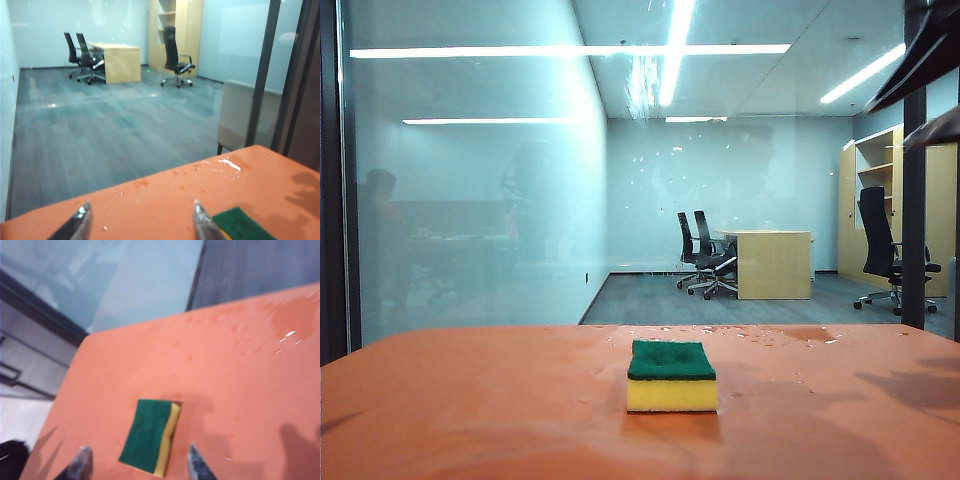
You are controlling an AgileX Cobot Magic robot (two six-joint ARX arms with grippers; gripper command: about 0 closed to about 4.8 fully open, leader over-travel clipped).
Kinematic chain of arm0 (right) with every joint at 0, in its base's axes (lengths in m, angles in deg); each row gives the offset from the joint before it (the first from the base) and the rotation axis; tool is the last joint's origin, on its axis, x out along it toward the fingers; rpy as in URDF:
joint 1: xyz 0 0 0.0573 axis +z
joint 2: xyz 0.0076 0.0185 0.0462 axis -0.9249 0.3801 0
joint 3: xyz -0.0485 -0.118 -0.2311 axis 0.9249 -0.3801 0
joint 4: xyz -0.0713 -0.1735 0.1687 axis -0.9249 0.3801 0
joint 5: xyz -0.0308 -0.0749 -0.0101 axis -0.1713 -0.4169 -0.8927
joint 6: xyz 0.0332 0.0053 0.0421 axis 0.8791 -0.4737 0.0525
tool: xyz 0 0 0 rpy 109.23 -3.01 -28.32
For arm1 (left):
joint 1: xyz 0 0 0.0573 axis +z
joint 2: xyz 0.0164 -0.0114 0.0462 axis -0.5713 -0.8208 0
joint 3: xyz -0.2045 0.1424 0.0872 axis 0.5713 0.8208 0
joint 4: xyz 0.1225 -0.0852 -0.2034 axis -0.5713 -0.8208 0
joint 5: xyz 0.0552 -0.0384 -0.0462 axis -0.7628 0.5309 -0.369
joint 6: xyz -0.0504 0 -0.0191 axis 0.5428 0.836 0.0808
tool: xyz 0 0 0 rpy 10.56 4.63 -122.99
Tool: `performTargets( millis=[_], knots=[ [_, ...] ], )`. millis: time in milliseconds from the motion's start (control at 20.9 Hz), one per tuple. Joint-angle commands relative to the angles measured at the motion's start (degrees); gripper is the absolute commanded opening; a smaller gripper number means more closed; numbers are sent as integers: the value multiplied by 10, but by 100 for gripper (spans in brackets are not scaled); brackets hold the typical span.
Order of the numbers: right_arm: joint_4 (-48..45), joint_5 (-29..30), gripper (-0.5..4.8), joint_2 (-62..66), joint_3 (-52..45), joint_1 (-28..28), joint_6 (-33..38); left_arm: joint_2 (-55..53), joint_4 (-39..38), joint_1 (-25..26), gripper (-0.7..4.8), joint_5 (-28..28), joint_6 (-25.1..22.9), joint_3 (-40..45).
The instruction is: Pick up the sponge from the table, wipe the water off the glass, and finally place the sponge back on the table.
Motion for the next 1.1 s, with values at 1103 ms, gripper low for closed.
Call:
performTargets(
  millis=[1103],
  knots=[
    [-42,-13,328,442,174,211,30,-126,5,0,252,63,-1,-26]
  ],
)
